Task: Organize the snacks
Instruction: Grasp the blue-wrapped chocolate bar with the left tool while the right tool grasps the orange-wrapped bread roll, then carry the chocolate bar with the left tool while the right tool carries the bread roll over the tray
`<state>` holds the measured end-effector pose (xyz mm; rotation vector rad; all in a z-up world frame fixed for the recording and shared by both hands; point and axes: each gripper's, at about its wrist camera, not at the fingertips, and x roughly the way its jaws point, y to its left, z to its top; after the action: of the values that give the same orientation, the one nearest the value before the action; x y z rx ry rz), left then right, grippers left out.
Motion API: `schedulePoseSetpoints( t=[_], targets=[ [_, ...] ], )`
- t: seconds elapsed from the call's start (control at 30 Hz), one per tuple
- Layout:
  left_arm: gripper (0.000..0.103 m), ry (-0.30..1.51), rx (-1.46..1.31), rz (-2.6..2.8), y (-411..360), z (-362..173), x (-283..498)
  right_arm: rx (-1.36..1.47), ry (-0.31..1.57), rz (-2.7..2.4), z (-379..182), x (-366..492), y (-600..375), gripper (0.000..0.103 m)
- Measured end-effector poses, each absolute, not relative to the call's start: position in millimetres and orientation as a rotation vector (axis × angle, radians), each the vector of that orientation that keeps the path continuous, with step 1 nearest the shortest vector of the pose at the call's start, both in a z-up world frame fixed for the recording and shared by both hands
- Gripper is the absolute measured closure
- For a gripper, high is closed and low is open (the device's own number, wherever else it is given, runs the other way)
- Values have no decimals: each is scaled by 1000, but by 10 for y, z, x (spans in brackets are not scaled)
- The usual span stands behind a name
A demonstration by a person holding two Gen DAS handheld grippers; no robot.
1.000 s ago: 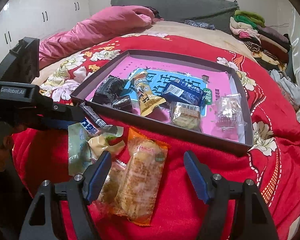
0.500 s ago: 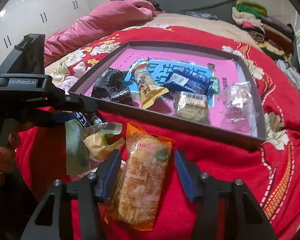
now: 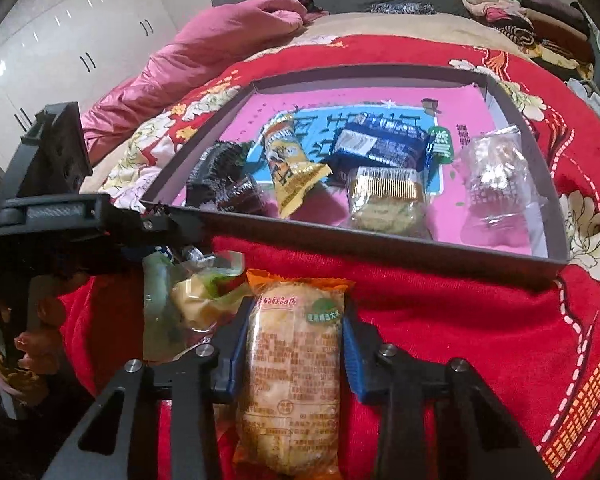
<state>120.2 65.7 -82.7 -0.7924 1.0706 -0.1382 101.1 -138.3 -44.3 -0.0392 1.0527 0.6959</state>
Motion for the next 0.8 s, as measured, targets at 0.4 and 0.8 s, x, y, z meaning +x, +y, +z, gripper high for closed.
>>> schedulePoseSetpoints(
  t=[0.4,0.8],
  targets=[
    [74,970,-713,-184,720,-490,1084,4,934,726,-122,919,-1452,63],
    [74,866,-573,-186,665,-102,1024,16,871,719,13,943,-1488,63]
  ],
)
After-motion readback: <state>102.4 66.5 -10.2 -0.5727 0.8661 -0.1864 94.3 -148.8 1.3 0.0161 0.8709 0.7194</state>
